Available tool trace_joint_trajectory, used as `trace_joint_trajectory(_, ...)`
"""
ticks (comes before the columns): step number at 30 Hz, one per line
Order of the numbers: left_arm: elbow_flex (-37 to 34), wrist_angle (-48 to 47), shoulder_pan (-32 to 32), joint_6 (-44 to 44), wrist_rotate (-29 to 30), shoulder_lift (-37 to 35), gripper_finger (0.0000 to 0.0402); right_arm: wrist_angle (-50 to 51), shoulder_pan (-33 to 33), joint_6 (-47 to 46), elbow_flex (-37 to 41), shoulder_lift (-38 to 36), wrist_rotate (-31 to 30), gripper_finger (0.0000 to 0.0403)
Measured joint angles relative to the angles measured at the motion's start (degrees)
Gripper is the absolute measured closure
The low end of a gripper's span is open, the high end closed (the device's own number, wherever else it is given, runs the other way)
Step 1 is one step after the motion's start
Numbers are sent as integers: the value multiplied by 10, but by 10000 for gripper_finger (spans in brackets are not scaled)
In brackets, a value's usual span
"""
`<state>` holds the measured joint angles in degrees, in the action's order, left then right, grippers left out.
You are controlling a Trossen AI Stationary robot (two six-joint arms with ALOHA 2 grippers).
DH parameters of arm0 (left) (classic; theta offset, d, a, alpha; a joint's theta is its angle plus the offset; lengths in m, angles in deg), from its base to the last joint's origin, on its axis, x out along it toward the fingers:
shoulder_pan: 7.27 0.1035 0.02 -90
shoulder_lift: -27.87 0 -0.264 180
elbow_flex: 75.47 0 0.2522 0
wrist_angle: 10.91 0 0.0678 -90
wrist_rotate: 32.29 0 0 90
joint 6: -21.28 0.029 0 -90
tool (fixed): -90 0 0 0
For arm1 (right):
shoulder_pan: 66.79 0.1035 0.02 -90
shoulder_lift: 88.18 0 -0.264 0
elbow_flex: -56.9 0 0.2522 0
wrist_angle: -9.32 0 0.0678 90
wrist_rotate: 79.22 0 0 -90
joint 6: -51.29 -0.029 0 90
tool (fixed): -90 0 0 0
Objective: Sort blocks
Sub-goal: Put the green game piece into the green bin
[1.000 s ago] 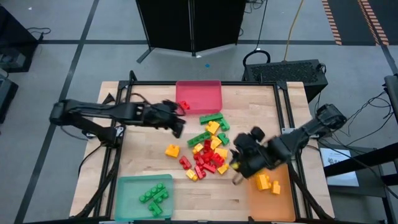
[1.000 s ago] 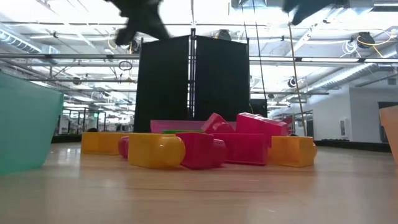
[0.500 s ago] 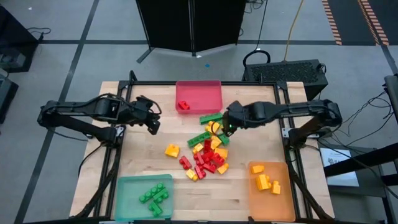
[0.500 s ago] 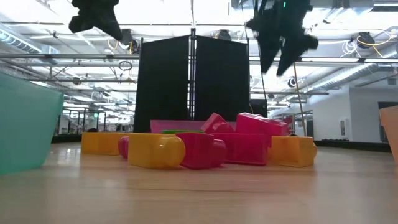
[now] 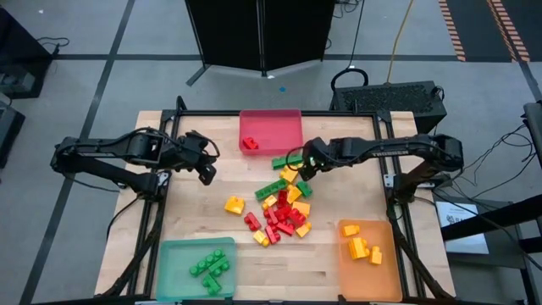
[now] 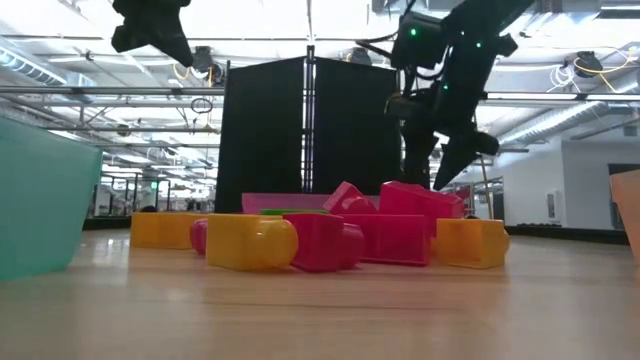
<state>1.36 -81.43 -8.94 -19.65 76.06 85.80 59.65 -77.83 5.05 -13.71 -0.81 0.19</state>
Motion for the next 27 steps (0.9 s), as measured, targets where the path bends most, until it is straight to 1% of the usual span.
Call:
trace_joint_trajectory(4, 0, 0, 0, 24, 6, -9, 384, -16, -11, 24, 11, 4, 7, 105)
trace_joint_trajectory(7, 0, 0, 0, 25, 23, -27, 375, -23, -14, 41, 11, 10, 13, 105)
trace_joint_trajectory(11, 0, -4, 0, 24, 45, -53, 357, -43, -14, 53, 11, 38, 20, 105)
trace_joint_trajectory(13, 0, -8, 0, 25, 47, -64, 350, -58, -14, 54, 11, 51, 35, 105)
trace_joint_trajectory(16, 0, -21, 0, 25, 47, -75, 344, -55, -14, 63, 11, 80, 49, 105)
trace_joint_trajectory(24, 0, -71, 0, 23, 47, -85, 343, -86, -13, 60, 10, 144, 60, 107)
trace_joint_trajectory(27, 0, -72, 0, 23, 47, -85, 343, -79, -13, 37, 1, 161, 54, 124)
